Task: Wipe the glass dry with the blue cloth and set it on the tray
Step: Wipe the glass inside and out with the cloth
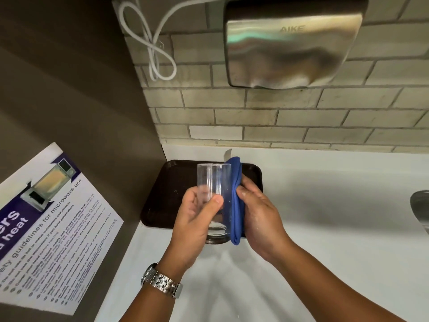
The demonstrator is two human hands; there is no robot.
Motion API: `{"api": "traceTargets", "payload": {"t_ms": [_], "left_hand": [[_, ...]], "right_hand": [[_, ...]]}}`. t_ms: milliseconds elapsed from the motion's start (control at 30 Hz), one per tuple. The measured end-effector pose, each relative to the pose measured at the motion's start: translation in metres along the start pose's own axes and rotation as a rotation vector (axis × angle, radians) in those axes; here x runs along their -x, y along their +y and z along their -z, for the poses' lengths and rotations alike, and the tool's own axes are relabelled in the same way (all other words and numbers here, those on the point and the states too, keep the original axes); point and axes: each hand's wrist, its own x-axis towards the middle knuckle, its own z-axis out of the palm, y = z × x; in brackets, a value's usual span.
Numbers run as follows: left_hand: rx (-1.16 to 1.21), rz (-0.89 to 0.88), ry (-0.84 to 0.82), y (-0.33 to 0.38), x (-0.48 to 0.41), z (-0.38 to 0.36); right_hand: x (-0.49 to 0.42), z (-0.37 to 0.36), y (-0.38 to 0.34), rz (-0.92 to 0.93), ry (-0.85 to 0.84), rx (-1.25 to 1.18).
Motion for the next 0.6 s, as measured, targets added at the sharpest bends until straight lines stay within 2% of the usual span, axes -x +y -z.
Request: {"api": "traceTargets", "payload": {"t_ms": [367, 500, 600], "left_hand": [[-0.006, 0.016, 0.022, -0.002, 0.000, -0.012], [0.081, 0.105, 0.095, -0.003, -0.004, -0.014], [0.097, 0.165, 0.080, -0.003, -0.006, -0.013]], "right_hand": [[0.004, 0.001, 0.004, 0.111, 0.041, 0.164], [0.015, -0.002, 0.017, 0.226, 0.003, 0.408], [0.011, 0.000, 0.015, 0.291, -0.022, 0.486]]}}
